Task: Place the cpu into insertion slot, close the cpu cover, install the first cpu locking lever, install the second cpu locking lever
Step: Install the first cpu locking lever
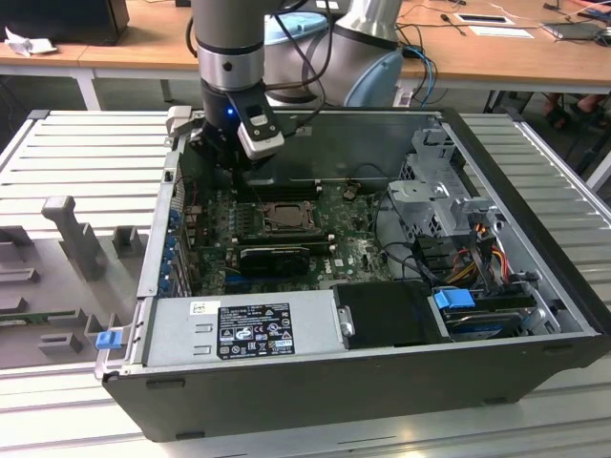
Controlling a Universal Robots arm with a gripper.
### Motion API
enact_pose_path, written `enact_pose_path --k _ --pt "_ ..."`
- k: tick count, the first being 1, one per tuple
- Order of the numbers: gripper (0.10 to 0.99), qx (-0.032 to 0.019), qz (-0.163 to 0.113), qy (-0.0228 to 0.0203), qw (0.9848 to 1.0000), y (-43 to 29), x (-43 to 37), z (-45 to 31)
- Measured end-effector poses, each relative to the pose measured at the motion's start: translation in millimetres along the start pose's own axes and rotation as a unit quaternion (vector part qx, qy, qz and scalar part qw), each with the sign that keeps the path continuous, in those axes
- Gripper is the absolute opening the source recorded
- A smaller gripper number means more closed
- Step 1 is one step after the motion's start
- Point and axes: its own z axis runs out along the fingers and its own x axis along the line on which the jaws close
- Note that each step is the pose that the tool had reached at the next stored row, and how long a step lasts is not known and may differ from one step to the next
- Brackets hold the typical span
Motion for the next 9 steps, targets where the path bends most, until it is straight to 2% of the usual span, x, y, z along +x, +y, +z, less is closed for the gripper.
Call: enact_pose_path --k 3,9 --pt "0.102 0.0 0.0 0.0 1.0 7.4 1.6 0.5" --pt "0.102 0.0 -0.002 0.0 1.0 8.7 0.8 0.6"
